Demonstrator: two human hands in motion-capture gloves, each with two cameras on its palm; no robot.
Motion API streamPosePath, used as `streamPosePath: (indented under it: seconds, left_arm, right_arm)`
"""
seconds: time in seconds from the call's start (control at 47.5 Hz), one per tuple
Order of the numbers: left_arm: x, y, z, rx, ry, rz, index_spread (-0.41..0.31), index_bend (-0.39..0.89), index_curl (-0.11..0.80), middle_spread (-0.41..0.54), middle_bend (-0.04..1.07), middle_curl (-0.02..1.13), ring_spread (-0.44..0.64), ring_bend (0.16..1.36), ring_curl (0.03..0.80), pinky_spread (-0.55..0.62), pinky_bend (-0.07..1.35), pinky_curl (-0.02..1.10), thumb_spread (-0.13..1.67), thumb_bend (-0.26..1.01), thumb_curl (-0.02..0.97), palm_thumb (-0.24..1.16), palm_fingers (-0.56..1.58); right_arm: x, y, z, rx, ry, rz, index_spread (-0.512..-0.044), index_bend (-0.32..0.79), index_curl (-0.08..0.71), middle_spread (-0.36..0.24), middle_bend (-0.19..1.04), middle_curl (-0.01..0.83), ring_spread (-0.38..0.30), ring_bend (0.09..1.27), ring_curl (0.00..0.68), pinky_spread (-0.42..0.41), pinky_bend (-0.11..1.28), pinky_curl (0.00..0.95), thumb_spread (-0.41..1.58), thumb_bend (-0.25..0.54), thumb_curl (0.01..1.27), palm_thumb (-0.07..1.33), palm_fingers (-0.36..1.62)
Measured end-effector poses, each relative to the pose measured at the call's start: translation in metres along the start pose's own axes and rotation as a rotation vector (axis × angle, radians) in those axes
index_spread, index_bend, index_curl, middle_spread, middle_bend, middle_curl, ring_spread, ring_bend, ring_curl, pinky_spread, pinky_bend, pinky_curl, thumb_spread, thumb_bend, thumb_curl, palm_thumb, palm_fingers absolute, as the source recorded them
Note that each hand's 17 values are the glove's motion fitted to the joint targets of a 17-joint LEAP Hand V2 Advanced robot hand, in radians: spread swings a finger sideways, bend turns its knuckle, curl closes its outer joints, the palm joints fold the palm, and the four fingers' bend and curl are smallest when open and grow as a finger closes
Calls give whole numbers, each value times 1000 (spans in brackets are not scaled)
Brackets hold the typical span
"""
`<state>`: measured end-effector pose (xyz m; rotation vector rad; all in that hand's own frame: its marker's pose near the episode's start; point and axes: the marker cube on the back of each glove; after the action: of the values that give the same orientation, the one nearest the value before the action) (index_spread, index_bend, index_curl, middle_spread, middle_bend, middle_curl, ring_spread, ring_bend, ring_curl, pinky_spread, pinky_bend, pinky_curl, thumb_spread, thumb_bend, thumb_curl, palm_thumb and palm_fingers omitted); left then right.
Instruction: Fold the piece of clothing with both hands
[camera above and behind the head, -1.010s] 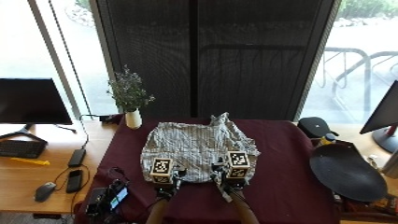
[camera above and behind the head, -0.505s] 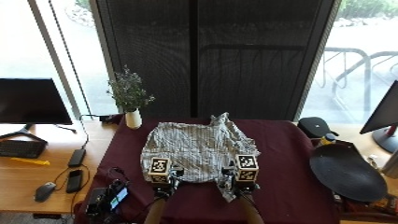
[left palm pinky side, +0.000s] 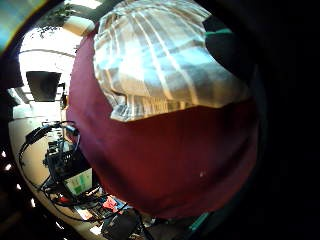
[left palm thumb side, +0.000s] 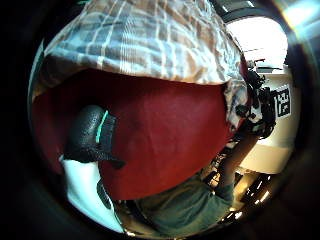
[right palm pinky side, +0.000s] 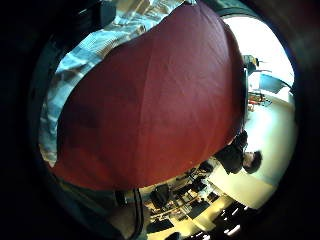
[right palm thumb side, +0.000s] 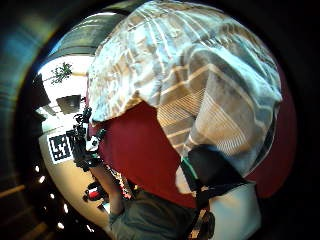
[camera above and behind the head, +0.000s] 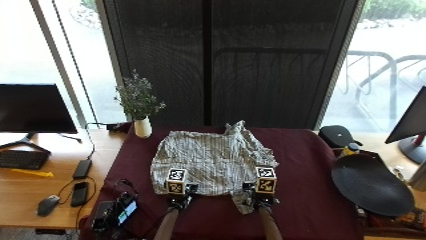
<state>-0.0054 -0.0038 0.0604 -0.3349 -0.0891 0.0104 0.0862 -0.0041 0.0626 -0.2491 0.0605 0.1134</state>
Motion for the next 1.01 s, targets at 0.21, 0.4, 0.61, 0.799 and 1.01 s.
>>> streamPosePath:
  seconds: [0.21, 0.4, 0.61, 0.799, 1.01]
  left_arm:
    - [-17, -34, 21, 155, -11, 5, -78, 141, 290, -15, 179, 397, 99, 537, 350, 218, 452, 388, 1147, -13, 331, 597, 396]
    - [-7, -51, 10, 396, -33, 12, -125, 198, 334, -81, 221, 406, 26, 526, 336, 171, 383, 366, 1205, -15, 320, 579, 598]
    - [-17, -62, 15, 490, -163, -28, -196, 201, 380, -196, 236, 414, -140, 484, 328, 61, 250, 340, 1240, -4, 325, 627, 834]
    - [-16, -27, 28, 194, -74, 43, -274, 214, 425, -290, 335, 472, -297, 512, 369, -68, 159, 346, 1226, -6, 339, 692, 1168]
    - [-20, 26, -25, -125, -73, 178, -307, 230, 458, -331, 376, 491, -349, 544, 390, -110, 142, 329, 1225, -12, 341, 704, 1196]
  right_arm:
    - [-4, -13, 15, -4, -27, -15, -331, 157, 216, -23, 193, 316, 31, 439, 286, 118, 690, 337, 1008, 22, 364, 747, 258]
    - [-9, -18, 17, 93, -8, -28, -342, 248, 301, -142, 204, 340, -131, 468, 308, 24, 512, 299, 1058, 57, 390, 890, 603]
    - [-3, -26, 29, 153, 9, -20, -325, 166, 338, -180, 212, 372, -232, 470, 340, -121, 498, 326, 1096, 90, 421, 1022, 933]
    - [8, -8, 27, -8, -20, -97, -308, 125, 336, -206, 211, 395, -299, 502, 366, -245, 510, 348, 1070, 83, 453, 1086, 1176]
    - [0, 43, -38, -190, -15, -259, -301, 108, 320, -216, 219, 417, -314, 535, 386, -291, 539, 367, 1043, 48, 472, 1110, 1210]
